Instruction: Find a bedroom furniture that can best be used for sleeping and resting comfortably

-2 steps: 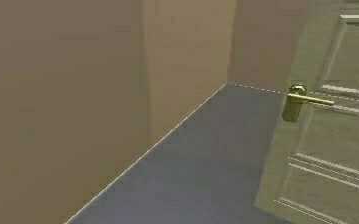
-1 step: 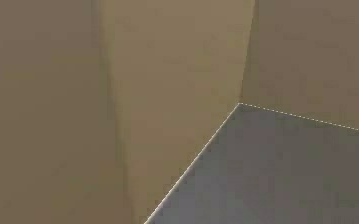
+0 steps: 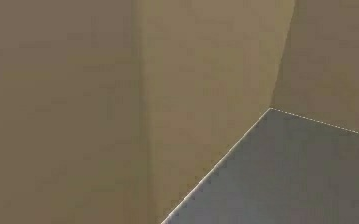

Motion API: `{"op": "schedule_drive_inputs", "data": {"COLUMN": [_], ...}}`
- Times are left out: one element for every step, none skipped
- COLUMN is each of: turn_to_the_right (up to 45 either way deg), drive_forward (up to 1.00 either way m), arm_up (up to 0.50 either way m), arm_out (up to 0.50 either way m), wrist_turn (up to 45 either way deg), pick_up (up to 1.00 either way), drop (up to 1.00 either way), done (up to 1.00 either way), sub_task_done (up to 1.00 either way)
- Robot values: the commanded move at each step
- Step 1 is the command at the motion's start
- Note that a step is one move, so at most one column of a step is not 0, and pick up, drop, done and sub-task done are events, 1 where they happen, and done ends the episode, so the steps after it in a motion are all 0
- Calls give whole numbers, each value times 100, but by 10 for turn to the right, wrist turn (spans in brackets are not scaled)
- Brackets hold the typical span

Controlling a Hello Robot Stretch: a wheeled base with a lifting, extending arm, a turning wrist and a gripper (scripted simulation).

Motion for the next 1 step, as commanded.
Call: {"op": "schedule_drive_inputs", "data": {"turn_to_the_right": [0], "drive_forward": [10], "arm_up": [0], "arm_out": [0], "wrist_turn": [0], "pick_up": [0], "drop": [0], "done": [0], "sub_task_done": [0]}}
